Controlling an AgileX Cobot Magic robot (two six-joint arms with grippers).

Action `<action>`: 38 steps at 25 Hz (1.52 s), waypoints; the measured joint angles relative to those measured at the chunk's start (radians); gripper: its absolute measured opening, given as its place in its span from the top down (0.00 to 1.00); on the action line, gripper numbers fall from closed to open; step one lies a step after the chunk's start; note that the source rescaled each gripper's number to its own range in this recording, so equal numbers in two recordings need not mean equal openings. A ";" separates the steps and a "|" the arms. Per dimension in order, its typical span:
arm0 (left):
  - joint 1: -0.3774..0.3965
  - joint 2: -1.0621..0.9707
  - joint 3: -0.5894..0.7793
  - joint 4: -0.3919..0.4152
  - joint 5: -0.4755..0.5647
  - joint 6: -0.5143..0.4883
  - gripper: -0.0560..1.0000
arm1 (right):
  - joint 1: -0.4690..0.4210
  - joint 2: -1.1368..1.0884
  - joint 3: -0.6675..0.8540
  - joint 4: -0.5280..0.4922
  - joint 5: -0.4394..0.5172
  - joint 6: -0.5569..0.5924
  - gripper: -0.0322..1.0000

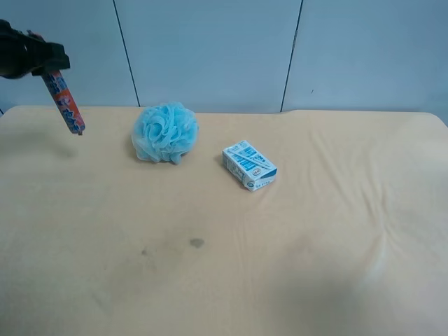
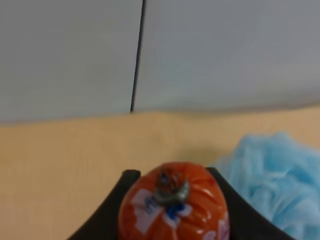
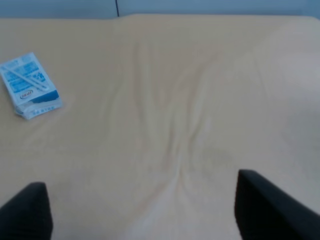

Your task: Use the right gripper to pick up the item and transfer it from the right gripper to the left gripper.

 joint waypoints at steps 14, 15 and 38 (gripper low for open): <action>0.000 0.214 0.000 0.025 -0.010 0.044 0.95 | 0.000 0.000 0.000 0.000 0.000 0.000 0.38; 0.000 0.214 0.000 0.033 -0.010 0.038 0.95 | 0.000 0.000 0.000 0.000 0.000 0.000 0.38; 0.000 0.214 0.000 0.076 -0.006 0.048 0.49 | 0.000 0.000 0.000 0.000 0.000 0.000 0.38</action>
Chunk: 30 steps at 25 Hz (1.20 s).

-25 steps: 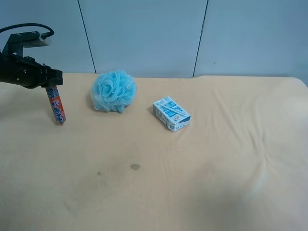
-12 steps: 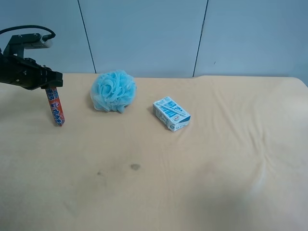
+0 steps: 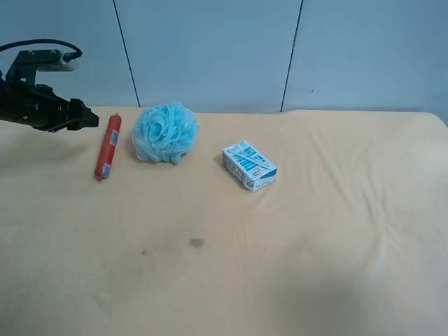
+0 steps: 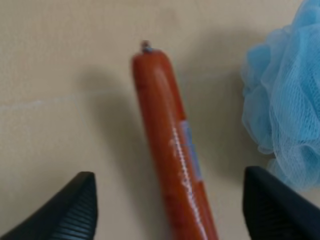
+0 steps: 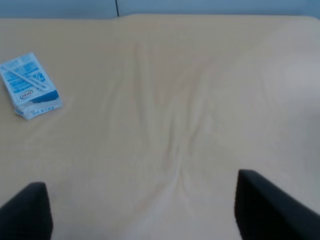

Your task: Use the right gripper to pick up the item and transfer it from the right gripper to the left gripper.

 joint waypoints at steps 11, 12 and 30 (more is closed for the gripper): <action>0.000 0.000 0.000 0.001 0.001 0.000 0.41 | 0.000 0.000 0.000 0.000 0.000 0.000 0.38; 0.000 0.000 0.000 0.001 0.003 0.000 0.39 | 0.000 0.000 0.000 0.000 0.000 0.000 0.38; 0.000 -0.321 0.086 0.004 0.016 -0.039 0.06 | 0.000 0.000 0.000 0.000 0.000 0.000 0.38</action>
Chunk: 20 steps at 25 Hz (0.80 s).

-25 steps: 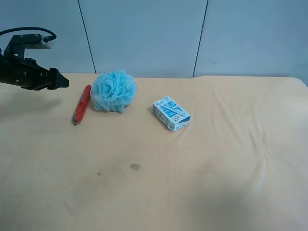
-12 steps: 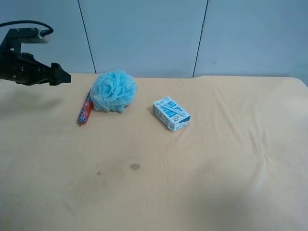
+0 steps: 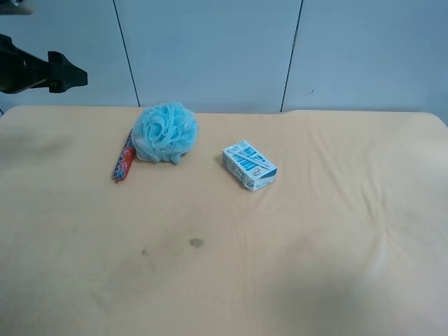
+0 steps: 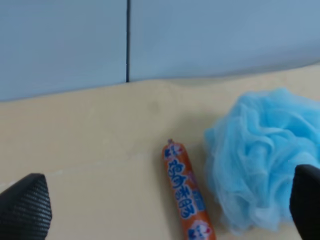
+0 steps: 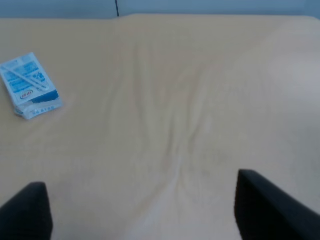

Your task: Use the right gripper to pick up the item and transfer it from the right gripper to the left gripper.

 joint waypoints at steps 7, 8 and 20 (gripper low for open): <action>0.000 -0.254 0.128 0.000 -0.005 -0.113 0.06 | 0.000 0.000 0.000 0.000 0.000 0.000 0.38; 0.000 -0.298 0.151 0.002 -0.005 -0.137 0.06 | 0.000 0.000 0.000 0.000 0.000 0.000 0.38; 0.000 -0.765 0.292 0.473 0.130 -0.689 0.06 | 0.000 0.000 0.000 0.000 0.000 0.000 0.38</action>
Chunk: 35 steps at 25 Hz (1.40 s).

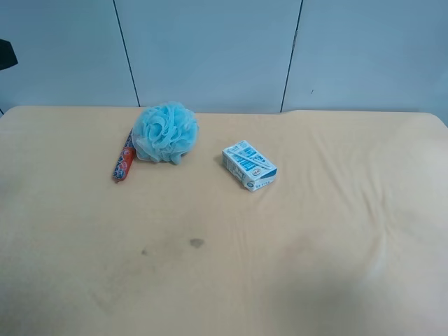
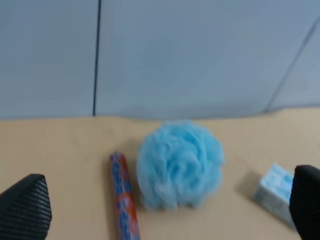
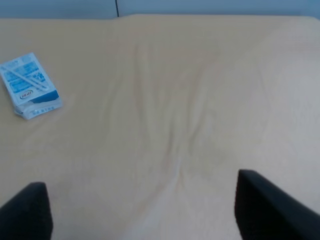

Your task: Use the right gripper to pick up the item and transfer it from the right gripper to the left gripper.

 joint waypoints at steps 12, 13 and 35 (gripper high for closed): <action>0.000 -0.280 0.003 0.619 0.413 -0.433 0.06 | 0.000 0.000 0.000 0.000 0.000 0.000 0.38; 0.000 -0.303 0.002 0.635 0.446 -0.445 0.06 | 0.000 0.000 0.000 0.000 0.000 0.000 0.38; 0.000 -0.716 0.066 0.797 0.650 -0.576 0.06 | 0.000 0.000 0.000 0.000 0.000 0.000 0.38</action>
